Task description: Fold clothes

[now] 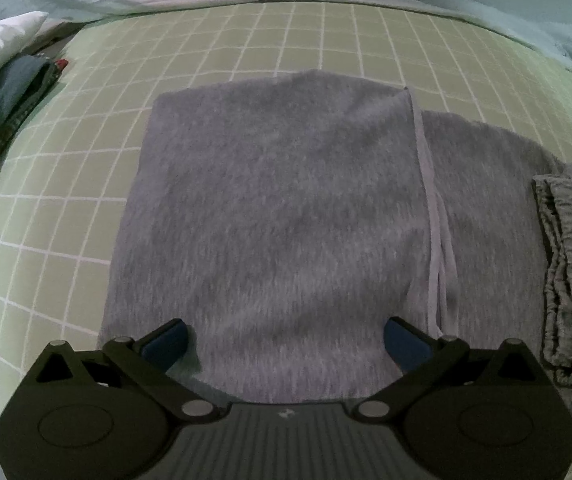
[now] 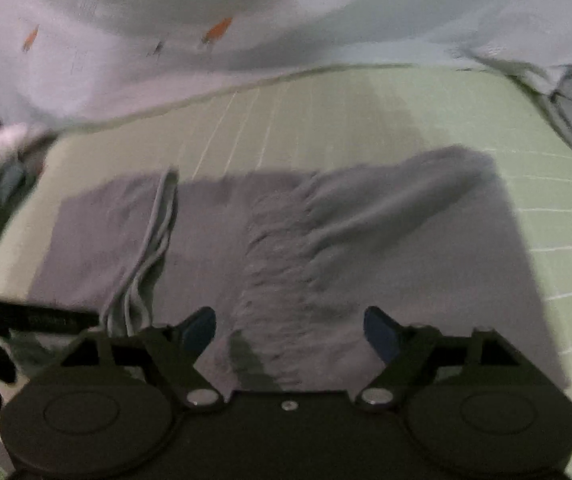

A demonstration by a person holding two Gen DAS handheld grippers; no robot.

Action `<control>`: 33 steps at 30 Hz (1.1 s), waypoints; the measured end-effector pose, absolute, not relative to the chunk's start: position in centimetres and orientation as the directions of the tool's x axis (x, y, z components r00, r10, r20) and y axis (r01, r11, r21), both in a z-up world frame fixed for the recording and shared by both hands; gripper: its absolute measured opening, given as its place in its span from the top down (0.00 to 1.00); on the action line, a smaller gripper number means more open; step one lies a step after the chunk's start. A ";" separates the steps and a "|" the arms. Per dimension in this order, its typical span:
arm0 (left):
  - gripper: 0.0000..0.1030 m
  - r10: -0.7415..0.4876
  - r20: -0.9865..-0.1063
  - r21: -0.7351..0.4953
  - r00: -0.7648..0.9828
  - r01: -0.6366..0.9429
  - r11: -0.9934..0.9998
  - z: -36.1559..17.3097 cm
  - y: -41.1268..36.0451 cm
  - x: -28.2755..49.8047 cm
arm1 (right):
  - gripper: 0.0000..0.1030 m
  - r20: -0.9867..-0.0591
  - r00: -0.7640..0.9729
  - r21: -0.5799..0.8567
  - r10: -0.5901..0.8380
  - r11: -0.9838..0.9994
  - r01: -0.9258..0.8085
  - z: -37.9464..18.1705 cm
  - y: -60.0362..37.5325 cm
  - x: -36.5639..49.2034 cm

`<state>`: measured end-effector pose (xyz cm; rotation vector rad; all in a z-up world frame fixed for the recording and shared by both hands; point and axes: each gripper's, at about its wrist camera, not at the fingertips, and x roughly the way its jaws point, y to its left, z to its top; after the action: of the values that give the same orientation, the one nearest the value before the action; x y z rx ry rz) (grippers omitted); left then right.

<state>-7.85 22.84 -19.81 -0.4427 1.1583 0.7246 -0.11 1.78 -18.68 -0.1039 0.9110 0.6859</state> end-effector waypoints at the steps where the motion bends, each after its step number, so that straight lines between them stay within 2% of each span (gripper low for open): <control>1: 0.00 0.286 -0.934 0.048 0.215 -0.716 0.697 -19.8 22.8 -7.8 | 0.17 -0.746 0.437 0.202 0.502 0.796 -0.570 -18.3 0.9 0.2; 5: 0.00 0.290 -0.933 0.052 0.213 -0.719 0.694 -19.8 22.9 -7.7 | 0.07 -0.721 0.532 0.199 0.444 0.868 -0.455 -17.9 -3.0 2.5; 9: 0.00 0.292 -0.933 0.056 0.212 -0.714 0.698 -19.8 22.9 -7.9 | 0.07 -0.752 0.560 0.207 0.346 0.932 -0.297 -19.7 -6.9 5.2; 13: 0.00 0.295 -0.932 0.057 0.212 -0.716 0.696 -19.9 22.9 -8.1 | 0.09 -0.780 0.521 0.260 0.346 0.937 -0.233 -21.8 -9.1 6.6; 19: 0.00 0.299 -0.931 0.063 0.208 -0.716 0.696 -19.8 22.8 -8.2 | 0.32 -0.772 0.494 0.352 0.399 0.916 -0.191 -23.3 -9.7 6.1; 21: 0.00 0.301 -0.932 0.063 0.203 -0.727 0.684 -19.9 22.5 -7.7 | 0.65 -0.770 0.470 0.381 0.431 0.902 -0.203 -23.3 -9.3 6.0; 22: 0.00 0.298 -0.933 0.061 0.201 -0.727 0.684 -19.9 22.5 -7.6 | 0.68 -0.772 0.462 0.387 0.437 0.899 -0.203 -23.3 -9.1 6.1; 24: 0.00 0.286 -0.938 0.061 0.195 -0.720 0.692 -19.8 22.6 -7.5 | 0.84 -0.768 0.469 0.387 0.435 0.900 -0.201 -22.8 -9.0 5.9; 27: 0.00 0.268 -0.940 0.047 0.211 -0.697 0.715 -19.0 22.4 -7.8 | 0.89 -0.748 0.499 0.392 0.438 0.898 -0.200 -21.5 -8.6 5.6; 33: 0.00 0.243 -0.915 -0.045 0.322 -0.679 0.733 -16.1 22.6 -10.4 | 0.91 -0.665 0.567 0.382 0.485 0.874 -0.300 -16.8 -5.0 3.7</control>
<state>-10.36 22.59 -16.14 -0.4683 1.0842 0.6343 3.70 -4.96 -16.81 0.2366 0.8505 0.4663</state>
